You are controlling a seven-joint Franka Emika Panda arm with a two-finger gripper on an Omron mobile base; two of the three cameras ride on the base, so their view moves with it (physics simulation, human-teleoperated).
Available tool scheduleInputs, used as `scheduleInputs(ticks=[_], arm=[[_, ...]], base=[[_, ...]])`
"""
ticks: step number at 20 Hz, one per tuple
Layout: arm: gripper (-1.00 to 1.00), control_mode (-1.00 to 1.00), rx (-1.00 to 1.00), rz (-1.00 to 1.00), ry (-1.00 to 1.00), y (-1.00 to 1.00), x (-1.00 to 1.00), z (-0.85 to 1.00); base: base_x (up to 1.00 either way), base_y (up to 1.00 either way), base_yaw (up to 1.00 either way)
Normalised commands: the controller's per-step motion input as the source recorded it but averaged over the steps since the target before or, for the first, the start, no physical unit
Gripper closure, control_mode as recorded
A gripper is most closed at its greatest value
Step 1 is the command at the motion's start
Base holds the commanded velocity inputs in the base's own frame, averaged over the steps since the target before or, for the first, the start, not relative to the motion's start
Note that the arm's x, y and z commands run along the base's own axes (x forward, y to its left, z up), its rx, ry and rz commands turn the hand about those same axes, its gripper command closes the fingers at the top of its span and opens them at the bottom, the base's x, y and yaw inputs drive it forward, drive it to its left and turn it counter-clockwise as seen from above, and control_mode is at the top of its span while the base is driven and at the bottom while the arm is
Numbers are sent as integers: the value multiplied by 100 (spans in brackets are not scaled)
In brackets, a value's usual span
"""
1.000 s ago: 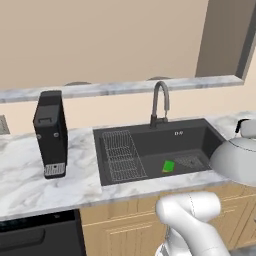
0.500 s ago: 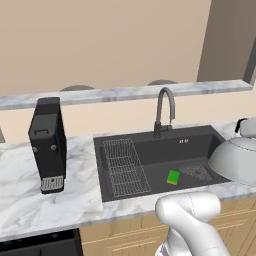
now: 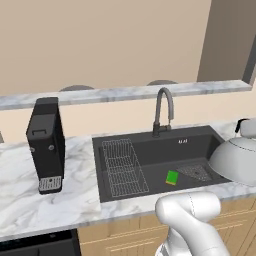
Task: Open the cabinet, pick the kettle from the cabinet, and place it in the sink.
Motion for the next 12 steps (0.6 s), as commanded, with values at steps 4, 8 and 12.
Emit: scheduleInputs(ticks=[4, 8, 12], arm=[[100, -100, 0, 0, 5, -23, 24, -1], [100, -100, 0, 0, 4, -33, 23, -5], [100, -100, 0, 0, 2, -30, 21, -14]], base=[[7, -9, 0], [0, 0, 0], [0, 0, 0]])
